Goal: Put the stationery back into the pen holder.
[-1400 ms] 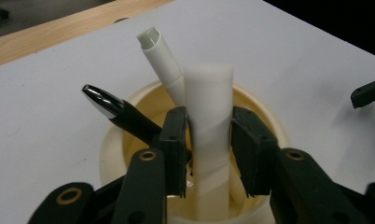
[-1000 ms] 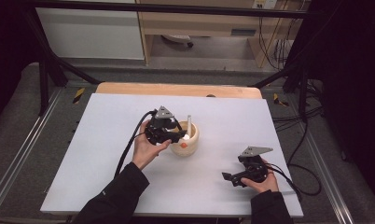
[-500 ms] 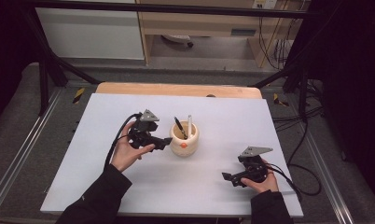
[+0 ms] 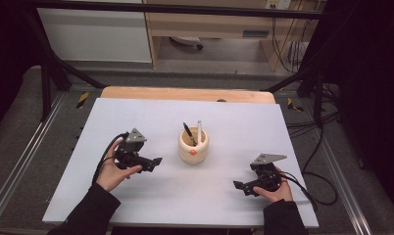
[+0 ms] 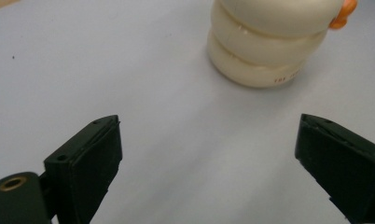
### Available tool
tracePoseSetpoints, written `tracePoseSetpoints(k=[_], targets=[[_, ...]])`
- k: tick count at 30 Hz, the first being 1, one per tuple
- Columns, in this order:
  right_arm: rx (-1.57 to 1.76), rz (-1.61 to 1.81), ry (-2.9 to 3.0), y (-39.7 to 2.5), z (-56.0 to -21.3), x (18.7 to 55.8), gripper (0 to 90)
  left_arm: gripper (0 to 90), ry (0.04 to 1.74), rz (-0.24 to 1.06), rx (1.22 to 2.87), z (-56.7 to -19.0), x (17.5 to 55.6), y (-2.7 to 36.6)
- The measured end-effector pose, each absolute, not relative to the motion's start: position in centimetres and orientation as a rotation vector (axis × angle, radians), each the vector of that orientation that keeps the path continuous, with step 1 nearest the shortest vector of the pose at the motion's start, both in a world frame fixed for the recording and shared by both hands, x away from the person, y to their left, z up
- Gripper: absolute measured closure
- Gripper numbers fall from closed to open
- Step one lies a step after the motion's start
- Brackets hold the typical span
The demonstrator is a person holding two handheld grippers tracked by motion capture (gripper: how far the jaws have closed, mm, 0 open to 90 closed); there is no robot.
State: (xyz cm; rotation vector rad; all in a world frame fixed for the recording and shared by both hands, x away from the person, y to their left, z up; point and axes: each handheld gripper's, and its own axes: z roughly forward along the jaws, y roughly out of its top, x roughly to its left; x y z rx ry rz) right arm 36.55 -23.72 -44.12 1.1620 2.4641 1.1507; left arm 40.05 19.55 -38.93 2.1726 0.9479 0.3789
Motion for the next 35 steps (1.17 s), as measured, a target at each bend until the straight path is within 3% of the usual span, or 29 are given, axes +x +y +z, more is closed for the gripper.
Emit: tracePoseSetpoints(k=[20, 35], targets=[[1.167, 1.142, 2.465, -23.7, -44.2, 36.5, 0.6, 1.7, 1.02, 0.421, 2.163, -43.1, 37.1, 26.1], [1.158, 1.128, 2.473, -23.6, -44.3, 36.6, 0.6, 1.4, 1.02, 0.42, 2.163, -44.0, 36.6, 26.9]])
